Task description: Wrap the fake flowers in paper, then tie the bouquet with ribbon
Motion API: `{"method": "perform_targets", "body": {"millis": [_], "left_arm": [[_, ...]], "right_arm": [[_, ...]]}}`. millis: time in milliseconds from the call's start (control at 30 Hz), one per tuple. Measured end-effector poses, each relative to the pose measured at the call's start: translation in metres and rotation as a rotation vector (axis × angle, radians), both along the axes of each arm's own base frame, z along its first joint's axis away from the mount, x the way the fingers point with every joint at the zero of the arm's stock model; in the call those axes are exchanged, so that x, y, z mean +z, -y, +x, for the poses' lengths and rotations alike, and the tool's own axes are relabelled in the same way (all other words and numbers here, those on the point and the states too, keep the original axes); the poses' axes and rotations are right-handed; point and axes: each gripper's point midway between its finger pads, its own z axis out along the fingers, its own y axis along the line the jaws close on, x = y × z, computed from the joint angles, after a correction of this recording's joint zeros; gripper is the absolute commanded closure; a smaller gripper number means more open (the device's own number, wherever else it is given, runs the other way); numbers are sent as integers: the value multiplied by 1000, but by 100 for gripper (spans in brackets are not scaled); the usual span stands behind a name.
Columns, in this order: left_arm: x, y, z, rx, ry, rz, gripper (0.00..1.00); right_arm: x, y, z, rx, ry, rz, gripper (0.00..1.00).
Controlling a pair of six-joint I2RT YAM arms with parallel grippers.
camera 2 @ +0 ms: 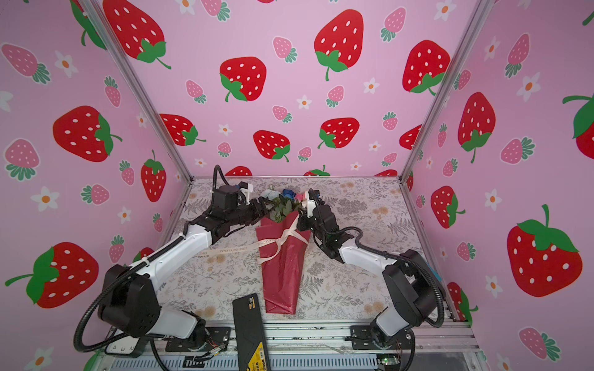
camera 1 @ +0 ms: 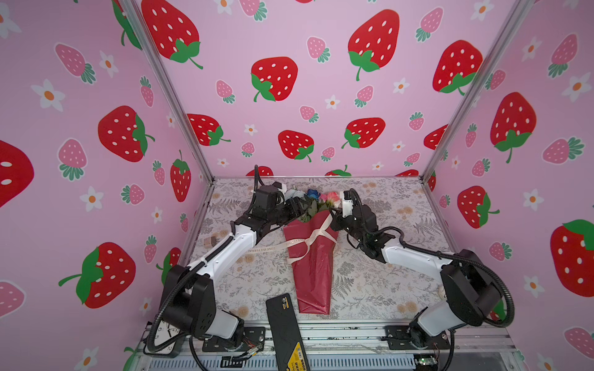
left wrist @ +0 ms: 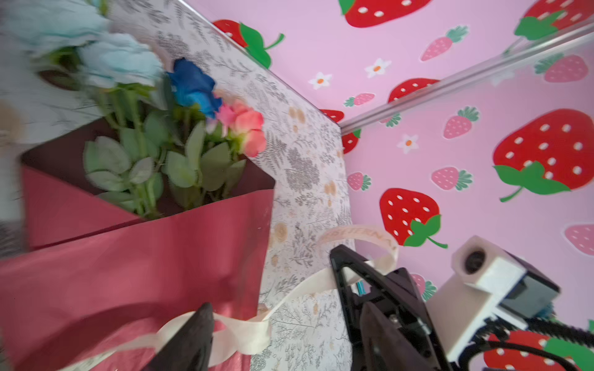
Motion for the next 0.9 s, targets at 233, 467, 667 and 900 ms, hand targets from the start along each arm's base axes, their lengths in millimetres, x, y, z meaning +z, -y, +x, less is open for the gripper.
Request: {"method": "perform_targets", "body": {"millis": [233, 467, 667, 900], "left_arm": [[-74, -58, -46, 281, -236, 48, 12], [-123, -84, -72, 478, -349, 22, 9], [-125, -80, -57, 550, -339, -84, 16], [-143, -75, -47, 591, -380, -129, 25]], "right_arm": [[-5, -7, -7, 39, -26, 8, 100], [-18, -13, -9, 67, -53, -4, 100], [-24, -16, -11, 84, -72, -7, 100], [-24, -17, -13, 93, -74, -4, 100]]}}
